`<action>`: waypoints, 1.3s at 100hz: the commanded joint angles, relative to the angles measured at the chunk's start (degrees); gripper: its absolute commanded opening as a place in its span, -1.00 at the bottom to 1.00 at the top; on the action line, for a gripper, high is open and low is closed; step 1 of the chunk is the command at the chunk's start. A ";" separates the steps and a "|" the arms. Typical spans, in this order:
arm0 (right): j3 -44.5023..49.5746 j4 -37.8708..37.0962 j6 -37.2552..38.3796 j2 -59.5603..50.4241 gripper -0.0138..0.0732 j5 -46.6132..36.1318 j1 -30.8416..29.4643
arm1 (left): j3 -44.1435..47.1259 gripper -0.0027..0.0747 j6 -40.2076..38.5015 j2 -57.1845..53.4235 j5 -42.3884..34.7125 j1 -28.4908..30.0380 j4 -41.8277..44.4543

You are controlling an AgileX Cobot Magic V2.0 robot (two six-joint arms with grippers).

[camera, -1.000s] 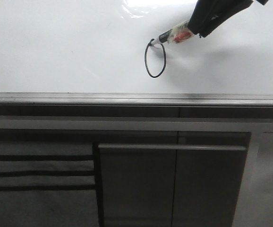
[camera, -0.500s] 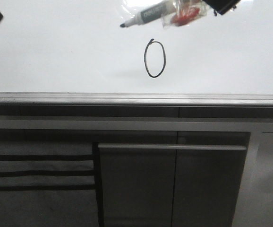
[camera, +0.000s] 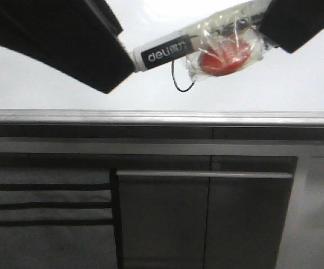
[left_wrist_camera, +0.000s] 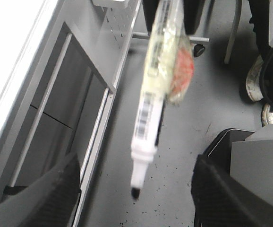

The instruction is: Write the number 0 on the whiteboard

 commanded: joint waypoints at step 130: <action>-4.06 0.50 5.70 -8.32 -0.04 -4.34 -14.52 | -3.35 -0.98 -8.78 3.31 -16.11 12.40 -1.33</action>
